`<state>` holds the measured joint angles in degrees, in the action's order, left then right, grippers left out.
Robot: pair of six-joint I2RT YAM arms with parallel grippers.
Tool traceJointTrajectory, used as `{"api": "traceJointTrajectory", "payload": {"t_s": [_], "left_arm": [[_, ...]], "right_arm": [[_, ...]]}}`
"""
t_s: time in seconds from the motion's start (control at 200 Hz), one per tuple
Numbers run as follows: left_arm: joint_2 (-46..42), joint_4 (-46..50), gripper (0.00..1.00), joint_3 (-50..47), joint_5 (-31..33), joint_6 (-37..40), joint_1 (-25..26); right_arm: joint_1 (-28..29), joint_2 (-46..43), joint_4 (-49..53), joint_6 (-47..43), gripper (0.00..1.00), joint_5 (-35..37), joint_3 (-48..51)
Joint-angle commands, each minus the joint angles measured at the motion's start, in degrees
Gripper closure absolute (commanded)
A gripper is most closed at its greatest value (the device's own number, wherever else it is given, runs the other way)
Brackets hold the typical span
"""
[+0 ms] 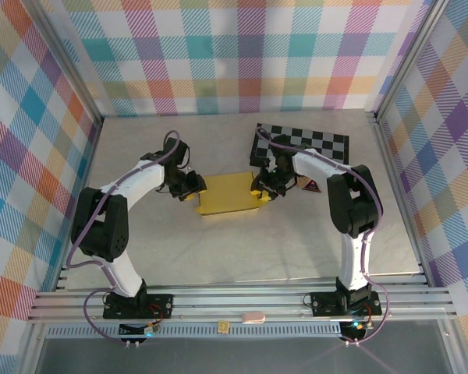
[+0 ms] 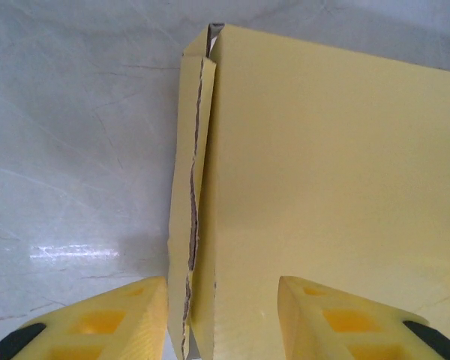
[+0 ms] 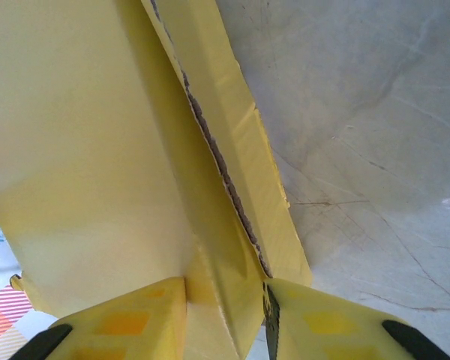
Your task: Fold the paper box
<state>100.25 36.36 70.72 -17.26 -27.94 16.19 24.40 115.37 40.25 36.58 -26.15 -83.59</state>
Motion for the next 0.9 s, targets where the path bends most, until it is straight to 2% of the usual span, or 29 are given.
{"api": "traceJointTrajectory", "payload": {"t_s": [0.0,0.21,0.405,0.585,0.765,0.895], "left_arm": [[1.6,1.9,0.58,1.0,0.8,2.3,-0.7],[3.6,-2.9,0.63,-0.2,-1.7,0.9,-0.5],[4.1,-4.4,0.74,-2.0,-2.0,0.4,-0.5],[4.3,-4.6,0.79,-2.7,-1.6,0.7,-0.5],[4.6,-4.8,0.81,-2.9,-1.8,0.9,-0.4],[4.9,-5.0,0.82,-3.0,-2.1,0.8,-0.3]], "right_arm": [[0.4,0.9,1.7,-0.7,0.68,1.2,-1.5],[0.4,-0.1,3.1,-1.1,0.66,0.7,-3.4],[-0.8,-1.9,3.8,-3.9,0.55,0.0,-3.8],[-2.6,-2.4,3.4,-6.0,0.51,-0.6,-1.2],[-2.7,1.9,2.8,-9.2,0.49,-4.0,-2.2],[-2.1,5.3,4.1,-10.7,0.52,-4.3,-5.1]]}}
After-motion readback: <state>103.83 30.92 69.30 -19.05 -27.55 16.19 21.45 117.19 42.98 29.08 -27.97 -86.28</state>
